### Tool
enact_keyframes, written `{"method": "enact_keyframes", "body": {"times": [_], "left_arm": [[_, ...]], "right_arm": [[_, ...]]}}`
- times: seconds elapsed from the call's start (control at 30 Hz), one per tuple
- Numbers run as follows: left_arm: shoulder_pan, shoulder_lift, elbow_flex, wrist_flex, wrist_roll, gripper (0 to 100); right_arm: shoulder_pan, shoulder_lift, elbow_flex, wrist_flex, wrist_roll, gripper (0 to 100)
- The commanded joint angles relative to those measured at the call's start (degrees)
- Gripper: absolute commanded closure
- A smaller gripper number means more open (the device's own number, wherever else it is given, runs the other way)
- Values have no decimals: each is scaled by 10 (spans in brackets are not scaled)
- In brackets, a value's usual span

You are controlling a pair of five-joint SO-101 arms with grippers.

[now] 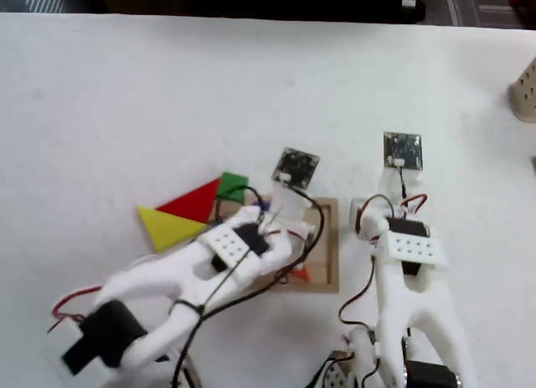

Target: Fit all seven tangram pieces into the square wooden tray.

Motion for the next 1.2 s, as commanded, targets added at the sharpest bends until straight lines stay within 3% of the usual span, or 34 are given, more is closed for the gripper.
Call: {"method": "enact_keyframes", "body": {"times": [0.0, 0.17, 0.27, 0.53, 0.67, 0.87, 1.17], "left_arm": [[-9, -95, 23, 42, 4, 976], [-9, -180, 87, 137, 4, 976], [-7, -182, 124, 165, -40, 976], [75, -185, 142, 140, -69, 976], [77, -182, 143, 88, -68, 977], [77, -172, 141, 81, -35, 977], [60, -43, 75, 64, -33, 977]], "right_arm": [[-7, -2, -28, -12, 16, 879], [-7, -2, -28, -12, 16, 879], [-7, -2, -28, -13, 16, 879], [-7, -2, -28, -13, 16, 879], [-7, -2, -28, -13, 16, 879], [-7, -2, -27, -13, 16, 879], [-7, -2, -27, -13, 16, 879]]}}
